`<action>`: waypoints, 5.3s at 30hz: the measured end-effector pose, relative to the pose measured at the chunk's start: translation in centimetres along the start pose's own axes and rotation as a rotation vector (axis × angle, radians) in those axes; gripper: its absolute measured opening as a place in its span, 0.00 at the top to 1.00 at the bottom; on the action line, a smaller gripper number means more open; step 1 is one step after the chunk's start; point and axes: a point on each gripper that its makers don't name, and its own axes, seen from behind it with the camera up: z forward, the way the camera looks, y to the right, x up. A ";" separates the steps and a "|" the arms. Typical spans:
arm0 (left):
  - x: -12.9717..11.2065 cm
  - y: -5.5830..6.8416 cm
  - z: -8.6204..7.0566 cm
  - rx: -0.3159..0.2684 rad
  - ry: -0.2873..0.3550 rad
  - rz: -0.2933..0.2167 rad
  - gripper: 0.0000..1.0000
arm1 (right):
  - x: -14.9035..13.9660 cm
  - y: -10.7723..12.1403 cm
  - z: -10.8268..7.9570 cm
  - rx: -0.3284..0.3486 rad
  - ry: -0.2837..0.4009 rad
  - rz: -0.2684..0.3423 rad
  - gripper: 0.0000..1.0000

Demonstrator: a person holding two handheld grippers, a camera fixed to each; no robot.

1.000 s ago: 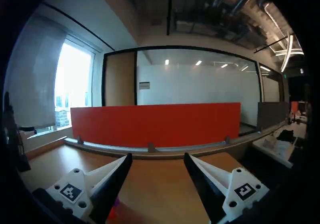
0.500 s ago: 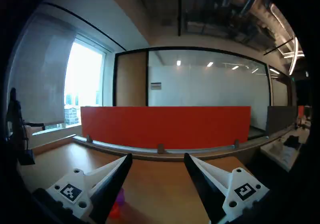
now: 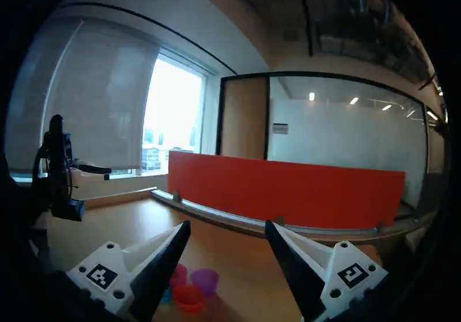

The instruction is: Pour water

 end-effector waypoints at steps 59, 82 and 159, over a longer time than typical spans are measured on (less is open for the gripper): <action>-4.6 2.3 4.3 -0.392 -0.167 0.094 0.14 | -3.0 -9.9 3.6 0.481 -0.230 -0.135 0.00; -8.7 3.2 7.5 -0.498 -0.251 0.152 0.14 | -8.7 -11.7 5.3 0.574 -0.369 -0.146 0.00; -23.5 7.0 12.0 -0.755 -0.543 0.327 0.14 | -24.2 -14.3 7.4 0.667 -0.624 -0.217 0.00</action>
